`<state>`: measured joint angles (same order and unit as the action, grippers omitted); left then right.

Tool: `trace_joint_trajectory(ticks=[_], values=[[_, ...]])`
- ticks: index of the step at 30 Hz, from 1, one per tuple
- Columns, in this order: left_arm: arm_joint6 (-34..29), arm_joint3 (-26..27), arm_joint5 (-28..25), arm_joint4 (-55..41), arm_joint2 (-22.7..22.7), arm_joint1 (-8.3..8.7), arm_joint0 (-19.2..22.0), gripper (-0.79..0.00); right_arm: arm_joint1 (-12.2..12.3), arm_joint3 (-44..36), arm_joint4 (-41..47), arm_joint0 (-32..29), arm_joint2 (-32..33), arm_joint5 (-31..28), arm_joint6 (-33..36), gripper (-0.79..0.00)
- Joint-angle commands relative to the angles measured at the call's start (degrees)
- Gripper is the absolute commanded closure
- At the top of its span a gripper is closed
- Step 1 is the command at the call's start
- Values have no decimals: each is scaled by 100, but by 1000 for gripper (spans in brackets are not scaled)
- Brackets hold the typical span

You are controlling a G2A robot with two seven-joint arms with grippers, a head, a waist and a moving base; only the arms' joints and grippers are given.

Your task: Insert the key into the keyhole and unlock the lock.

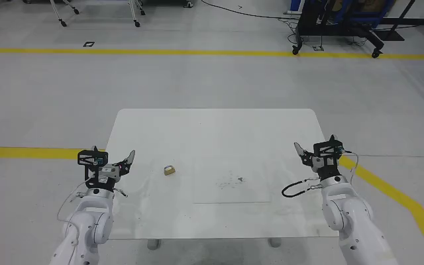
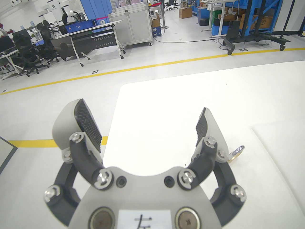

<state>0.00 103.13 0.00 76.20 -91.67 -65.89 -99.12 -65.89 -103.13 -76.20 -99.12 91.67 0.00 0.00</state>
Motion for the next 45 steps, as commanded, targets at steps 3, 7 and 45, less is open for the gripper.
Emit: trace_joint_trajectory(ticks=[3, 7, 45], values=[[0, 0, 0, 0, 0, 0, 0, -785, -4, 158, -107, 188, -157, -221, 184, -785], [0, 0, 0, 0, 0, 0, 0, -785, -7, 552, 28, 682, -411, -861, 608, -785], [0, 0, 0, 0, 0, 0, 0, -785, 467, 3869, -1257, 3995, -3969, -5800, -619, -212]])
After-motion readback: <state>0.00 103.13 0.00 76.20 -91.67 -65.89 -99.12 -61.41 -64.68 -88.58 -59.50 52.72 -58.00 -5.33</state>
